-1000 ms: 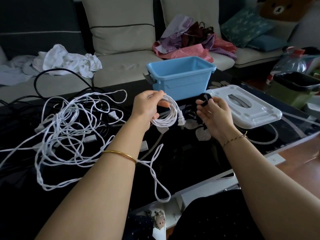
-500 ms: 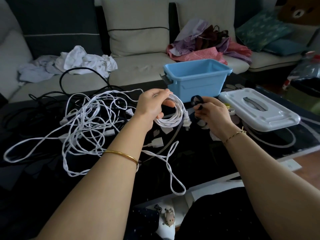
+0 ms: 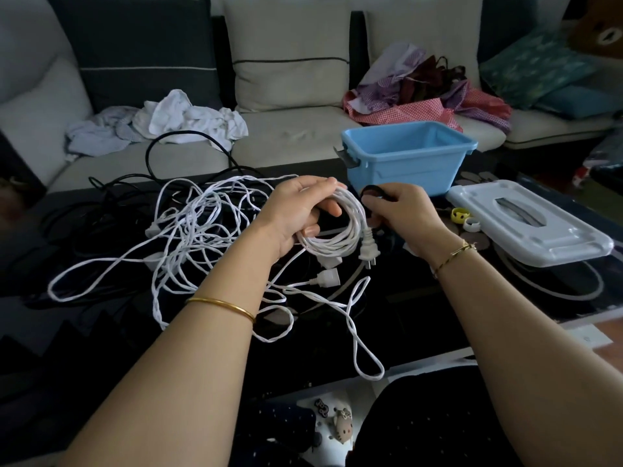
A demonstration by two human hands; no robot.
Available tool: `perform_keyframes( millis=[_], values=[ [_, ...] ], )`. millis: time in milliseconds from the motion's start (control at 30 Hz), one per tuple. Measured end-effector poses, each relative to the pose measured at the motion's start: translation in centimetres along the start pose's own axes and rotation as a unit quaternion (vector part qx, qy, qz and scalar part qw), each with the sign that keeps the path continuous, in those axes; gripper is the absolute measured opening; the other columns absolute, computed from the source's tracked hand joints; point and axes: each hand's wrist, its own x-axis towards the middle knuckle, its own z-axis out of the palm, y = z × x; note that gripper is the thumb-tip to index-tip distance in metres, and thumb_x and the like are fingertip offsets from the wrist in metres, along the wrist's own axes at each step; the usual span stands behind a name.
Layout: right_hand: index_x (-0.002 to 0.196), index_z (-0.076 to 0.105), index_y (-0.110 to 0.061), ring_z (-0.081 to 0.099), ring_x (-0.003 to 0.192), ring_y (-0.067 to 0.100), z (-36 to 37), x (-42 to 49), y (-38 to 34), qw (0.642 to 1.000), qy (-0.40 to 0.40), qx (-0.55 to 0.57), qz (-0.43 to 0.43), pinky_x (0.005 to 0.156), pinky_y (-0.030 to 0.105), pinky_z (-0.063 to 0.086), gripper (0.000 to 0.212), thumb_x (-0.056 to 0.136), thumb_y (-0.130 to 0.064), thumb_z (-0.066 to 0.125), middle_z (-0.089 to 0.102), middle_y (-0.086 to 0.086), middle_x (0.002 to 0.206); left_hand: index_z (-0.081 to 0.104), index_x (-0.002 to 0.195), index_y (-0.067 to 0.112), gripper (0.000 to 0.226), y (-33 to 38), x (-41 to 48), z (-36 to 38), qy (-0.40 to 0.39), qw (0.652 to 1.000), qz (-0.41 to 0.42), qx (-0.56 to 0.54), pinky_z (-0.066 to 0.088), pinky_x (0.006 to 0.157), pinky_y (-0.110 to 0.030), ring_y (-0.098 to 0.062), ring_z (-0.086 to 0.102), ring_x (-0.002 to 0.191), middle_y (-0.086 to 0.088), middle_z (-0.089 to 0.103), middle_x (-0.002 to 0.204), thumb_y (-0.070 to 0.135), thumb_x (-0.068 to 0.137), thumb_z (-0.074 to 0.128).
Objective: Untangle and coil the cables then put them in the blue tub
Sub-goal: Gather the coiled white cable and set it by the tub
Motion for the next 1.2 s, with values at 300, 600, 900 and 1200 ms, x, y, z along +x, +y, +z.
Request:
perform_keyframes(
  millis=[300, 600, 900, 1200],
  values=[
    [0.093, 0.065, -0.006, 0.067, 0.065, 0.014, -0.4, 1.2, 0.7, 0.988, 0.129, 0.069, 0.046, 0.072, 0.025, 0.056, 0.012, 0.082, -0.003, 0.069, 0.063, 0.008, 0.085, 0.067, 0.086, 0.014, 0.02, -0.3, 0.0, -1.4, 0.109, 0.994, -0.013, -0.021, 0.025, 0.035, -0.015, -0.004, 0.024, 0.03, -0.001, 0.062, 0.054, 0.019, 0.097, 0.052],
    [0.1, 0.069, -0.007, 0.058, 0.104, 0.032, 0.9, 1.0, 7.0, 0.913, -0.031, -0.407, -0.015, 0.085, 0.029, 0.042, 0.021, 0.08, -0.008, 0.069, 0.063, 0.017, 0.111, 0.067, 0.087, 0.013, 0.018, -0.2, 0.2, -1.2, 0.114, 0.993, -0.011, -0.021, 0.026, 0.035, -0.017, -0.004, 0.025, 0.031, -0.002, 0.062, 0.057, 0.02, 0.097, 0.053],
    [0.096, 0.057, 0.005, 0.058, 0.1, 0.04, 2.5, 0.7, 7.5, 0.901, -0.026, -0.433, 0.032, 0.07, 0.032, 0.035, 0.022, 0.093, -0.012, 0.044, 0.06, 0.025, 0.108, 0.067, 0.086, 0.013, 0.019, -0.1, 0.1, -1.2, 0.116, 0.993, -0.014, -0.019, 0.026, 0.035, -0.017, -0.004, 0.024, 0.03, -0.002, 0.062, 0.057, 0.02, 0.097, 0.054],
    [0.085, 0.068, 0.008, 0.061, 0.094, 0.039, -0.2, 1.6, 8.3, 0.947, 0.048, -0.303, 0.093, 0.081, 0.036, 0.048, 0.025, 0.089, -0.007, 0.048, 0.069, 0.024, 0.096, 0.067, 0.089, 0.012, 0.018, -0.1, 0.1, -0.9, 0.108, 0.994, -0.012, -0.016, 0.027, 0.035, -0.016, -0.004, 0.024, 0.031, 0.001, 0.062, 0.053, 0.02, 0.097, 0.053]
  ],
)
